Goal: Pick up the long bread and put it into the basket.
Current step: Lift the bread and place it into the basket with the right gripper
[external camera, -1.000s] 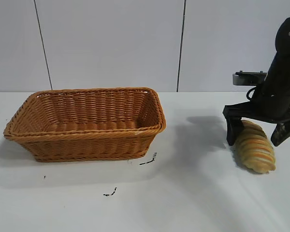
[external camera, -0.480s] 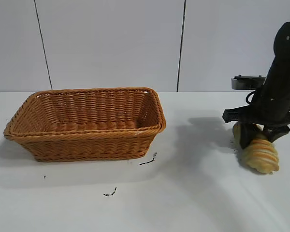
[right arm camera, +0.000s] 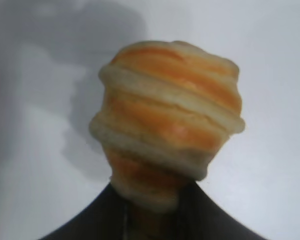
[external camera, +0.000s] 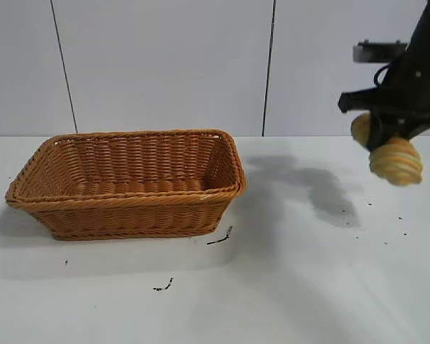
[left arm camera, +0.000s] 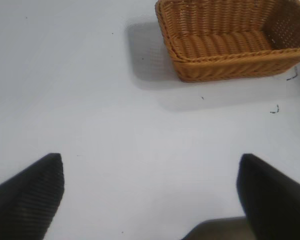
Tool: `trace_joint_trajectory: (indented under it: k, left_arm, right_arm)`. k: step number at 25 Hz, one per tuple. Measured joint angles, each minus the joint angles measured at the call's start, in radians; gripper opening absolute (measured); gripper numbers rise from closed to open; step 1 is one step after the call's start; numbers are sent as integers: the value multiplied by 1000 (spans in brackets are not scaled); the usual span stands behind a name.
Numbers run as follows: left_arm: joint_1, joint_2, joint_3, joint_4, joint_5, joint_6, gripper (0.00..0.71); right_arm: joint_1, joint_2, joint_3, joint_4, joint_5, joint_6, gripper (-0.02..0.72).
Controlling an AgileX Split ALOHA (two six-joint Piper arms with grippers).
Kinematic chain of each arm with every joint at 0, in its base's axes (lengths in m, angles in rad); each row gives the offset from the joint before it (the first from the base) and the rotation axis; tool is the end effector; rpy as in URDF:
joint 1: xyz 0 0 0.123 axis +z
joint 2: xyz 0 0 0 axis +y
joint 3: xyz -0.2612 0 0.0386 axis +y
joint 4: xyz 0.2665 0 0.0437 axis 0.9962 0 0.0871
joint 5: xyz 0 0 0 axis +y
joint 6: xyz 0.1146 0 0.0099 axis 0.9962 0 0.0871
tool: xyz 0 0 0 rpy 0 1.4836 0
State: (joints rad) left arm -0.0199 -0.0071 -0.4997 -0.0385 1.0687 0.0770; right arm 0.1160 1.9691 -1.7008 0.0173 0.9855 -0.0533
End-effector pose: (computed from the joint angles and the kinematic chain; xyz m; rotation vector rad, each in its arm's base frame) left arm 0.0524 -0.0049 0.2747 0.1012 2.0424 -0.0104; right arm 0.4473 0.0538 0.2145 -0.2225 2.7288 0.0400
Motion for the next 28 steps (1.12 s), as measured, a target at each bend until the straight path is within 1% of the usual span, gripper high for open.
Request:
trace_joint_trajectory:
  k: [3,6,8,11,14,16,18,22,24,26,28]
  left_arm:
    - [0,0,0,0,0,0,692]
    - [0,0,0,0,0,0,692]
    - [0,0,0,0,0,0,692]
    - [0,0,0,0,0,0,692]
    - [0,0,0,0,0,0,692]
    - [0,0,0,0,0,0,692]
    - [0,0,0,0,0,0,692]
    - [0,0,0,0,0,0,692]
    - [0,0,0,0,0,0,692]
    - [0,0,0,0,0,0,692]
    - [0,0,0,0,0,0,692]
  right_arm:
    - [54,33,-113,-5,4,0,130]
    - [107,101,-259,-5,26,0,128]
    - [140,154,-359,-4,44,-15,127]
    - [197,231,-500,10,60,-89,127]
    - [268,294,-591,38,72,-188,127]
    - [311,327,-624,51,71,-275,127]
    - [354,346,-632,56,63,-378,113]
    - [437,370,-635,60,24,-633,110]
    - [470,380,-636,63,16,-771,110]
    - [492,392,-637,71,10,-876,110]
    - [508,411,-637,81,6,-953,110]
